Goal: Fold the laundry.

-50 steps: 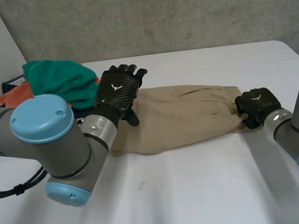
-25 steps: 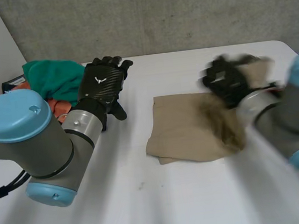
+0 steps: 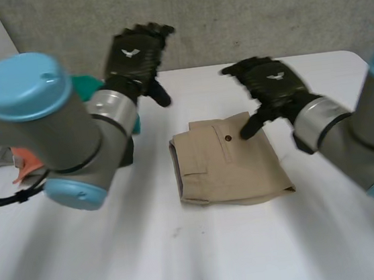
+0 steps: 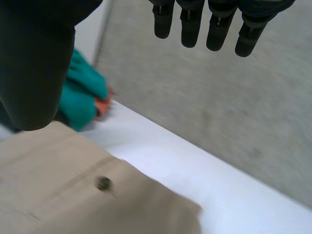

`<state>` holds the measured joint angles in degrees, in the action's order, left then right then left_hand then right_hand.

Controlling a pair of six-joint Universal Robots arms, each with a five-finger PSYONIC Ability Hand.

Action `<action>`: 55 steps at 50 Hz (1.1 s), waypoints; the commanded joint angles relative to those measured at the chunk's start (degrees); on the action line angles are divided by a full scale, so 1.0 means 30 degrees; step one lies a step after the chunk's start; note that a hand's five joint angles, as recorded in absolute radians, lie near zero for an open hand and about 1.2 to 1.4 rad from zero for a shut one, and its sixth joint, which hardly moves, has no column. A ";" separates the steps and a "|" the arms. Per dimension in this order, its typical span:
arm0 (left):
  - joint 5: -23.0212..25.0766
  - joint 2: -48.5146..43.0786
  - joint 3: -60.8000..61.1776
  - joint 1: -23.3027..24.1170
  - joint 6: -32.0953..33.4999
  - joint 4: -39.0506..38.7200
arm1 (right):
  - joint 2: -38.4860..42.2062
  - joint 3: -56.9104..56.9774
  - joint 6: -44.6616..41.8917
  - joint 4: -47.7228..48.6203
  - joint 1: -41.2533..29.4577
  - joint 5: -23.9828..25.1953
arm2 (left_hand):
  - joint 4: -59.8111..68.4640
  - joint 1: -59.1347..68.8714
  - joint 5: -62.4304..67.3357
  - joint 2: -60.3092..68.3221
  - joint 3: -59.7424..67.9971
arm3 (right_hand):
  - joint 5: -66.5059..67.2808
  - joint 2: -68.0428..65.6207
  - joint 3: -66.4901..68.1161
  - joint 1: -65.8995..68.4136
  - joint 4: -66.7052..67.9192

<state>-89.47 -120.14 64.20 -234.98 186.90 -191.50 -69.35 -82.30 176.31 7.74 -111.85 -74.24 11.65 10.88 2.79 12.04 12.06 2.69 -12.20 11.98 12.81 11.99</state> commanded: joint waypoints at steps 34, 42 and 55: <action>0.3717 -0.2377 -0.5316 0.1013 0.0189 0.8051 | 0.2084 -0.0393 -0.3548 -0.3959 0.2303 -0.1913 | -0.0533 -0.0277 -0.0914 -0.0664 -0.0671 | -0.0897 0.0732 -0.0658 -0.0936 -0.0663; 0.9545 -0.1466 -0.5287 0.0631 -0.1275 0.8109 | 0.1467 -0.4467 -0.1612 -0.2204 0.2655 0.0047 | -0.0085 0.0171 -0.0466 -0.0216 -0.0222 | -0.0897 0.0732 -0.0658 -0.0936 -0.0663; 0.9961 -0.1173 -0.4291 0.0924 -0.1423 0.7992 | 0.4102 -0.3885 -0.1465 0.1227 0.2217 0.1223 | 0.0140 0.0396 -0.0241 0.0008 0.0002 | -0.0481 0.0315 -0.0242 -0.0520 -0.0247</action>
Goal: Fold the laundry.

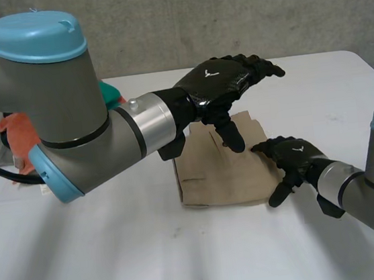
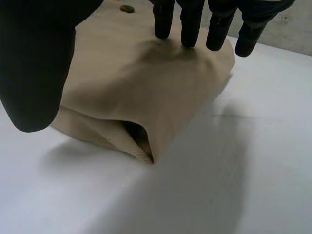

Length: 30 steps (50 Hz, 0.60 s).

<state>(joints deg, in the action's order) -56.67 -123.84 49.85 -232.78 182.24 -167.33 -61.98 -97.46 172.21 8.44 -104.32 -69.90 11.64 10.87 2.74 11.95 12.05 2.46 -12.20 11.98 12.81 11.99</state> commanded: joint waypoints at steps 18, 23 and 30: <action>-0.1089 0.0703 0.0523 0.0192 0.0015 -0.0267 | 0.2584 0.4125 0.0136 0.3543 -0.0265 -0.2804 | 0.0087 0.0341 -0.0280 -0.0019 -0.0052 | 2.2514 -2.2602 2.2675 2.2397 2.2670; -0.1089 0.1113 0.0493 0.0192 -0.0073 -0.0589 | 0.4510 0.7427 0.0224 0.3309 0.2013 -0.3271 | 0.0087 0.0341 -0.0280 -0.0019 -0.0052 | 2.2514 -2.2602 2.2675 2.2397 2.2670; -0.1089 0.1874 0.0493 0.0308 -0.0103 -0.0765 | 0.8316 1.4276 0.0194 0.1993 0.5531 -0.4706 | 0.0031 0.0285 -0.0336 -0.0075 -0.0108 | 2.2514 -2.2602 2.2675 2.2397 2.2670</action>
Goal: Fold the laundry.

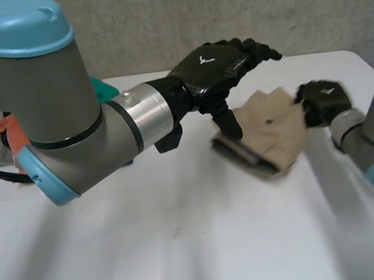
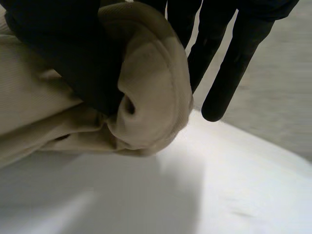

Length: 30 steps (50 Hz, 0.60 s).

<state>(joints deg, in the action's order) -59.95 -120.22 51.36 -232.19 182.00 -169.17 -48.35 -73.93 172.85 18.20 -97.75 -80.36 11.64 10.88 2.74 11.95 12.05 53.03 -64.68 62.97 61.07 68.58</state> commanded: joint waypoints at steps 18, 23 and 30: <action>-0.0025 0.0904 -0.0012 0.0667 0.0038 -0.0299 | 1.1282 2.0014 -0.0253 -0.6068 0.5717 -0.2099 | 0.0141 0.0395 -0.0225 0.0037 0.0003 | 0.5655 -0.5107 0.5676 0.6311 0.3808; -0.0199 0.0845 -0.0070 0.0726 0.0009 -0.0765 | 1.1341 1.9811 -0.0253 -0.6097 0.5746 -0.2217 | 0.0141 0.0396 -0.0224 0.0037 0.0004 | -0.0597 0.1146 -0.0577 0.0058 -0.2445; -0.0610 0.0904 -0.0012 0.0726 -0.0195 -0.1002 | 1.0029 1.7648 -0.0283 -0.6800 0.5542 -0.2157 | 0.0085 0.0340 -0.0280 -0.0019 -0.0052 | -1.7678 1.8226 -1.7657 -1.7023 -1.9525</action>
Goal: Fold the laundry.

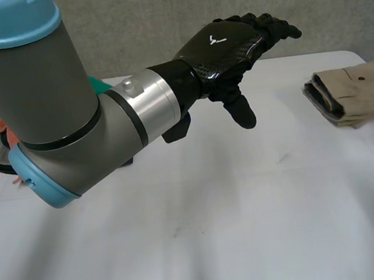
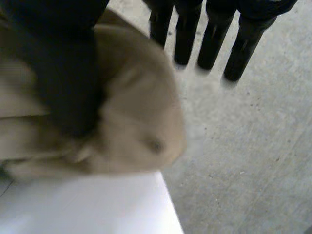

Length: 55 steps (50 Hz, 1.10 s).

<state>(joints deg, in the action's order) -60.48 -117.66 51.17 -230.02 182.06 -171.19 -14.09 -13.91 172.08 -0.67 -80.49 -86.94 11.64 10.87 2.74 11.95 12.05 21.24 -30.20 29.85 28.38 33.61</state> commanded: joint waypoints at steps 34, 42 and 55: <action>-0.6533 -0.7181 -0.4222 -1.0456 0.8977 -0.3578 | -2.0559 -2.7588 -0.6850 0.4739 -0.4309 0.6392 | -0.0363 -0.0107 -0.0728 -0.0465 -0.0500 | -0.7079 0.6733 -0.6617 -0.6127 -0.7872; -0.4392 -1.1785 -0.7329 -1.1658 0.9508 -0.5280 | -2.0471 -2.8615 -0.7967 0.4531 -0.5016 0.6275 | -0.0309 -0.0053 -0.0674 -0.0411 -0.0446 | -0.7079 0.6733 -0.6617 -0.6127 -0.7872; -0.5415 -0.9187 -0.6631 -0.9522 0.9069 -0.5047 | -2.0588 -2.8909 -0.7996 0.4531 -0.4811 0.6275 | 2.2786 2.3043 2.2421 2.2684 2.2649 | -0.7079 0.6733 -0.6617 -0.6127 -0.7872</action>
<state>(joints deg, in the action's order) -73.57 -154.10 27.45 -263.32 210.43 -187.03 -75.68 -100.68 147.96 12.87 -95.19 -68.08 67.27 65.28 55.48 67.08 66.69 2.47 -12.25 11.98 12.92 12.08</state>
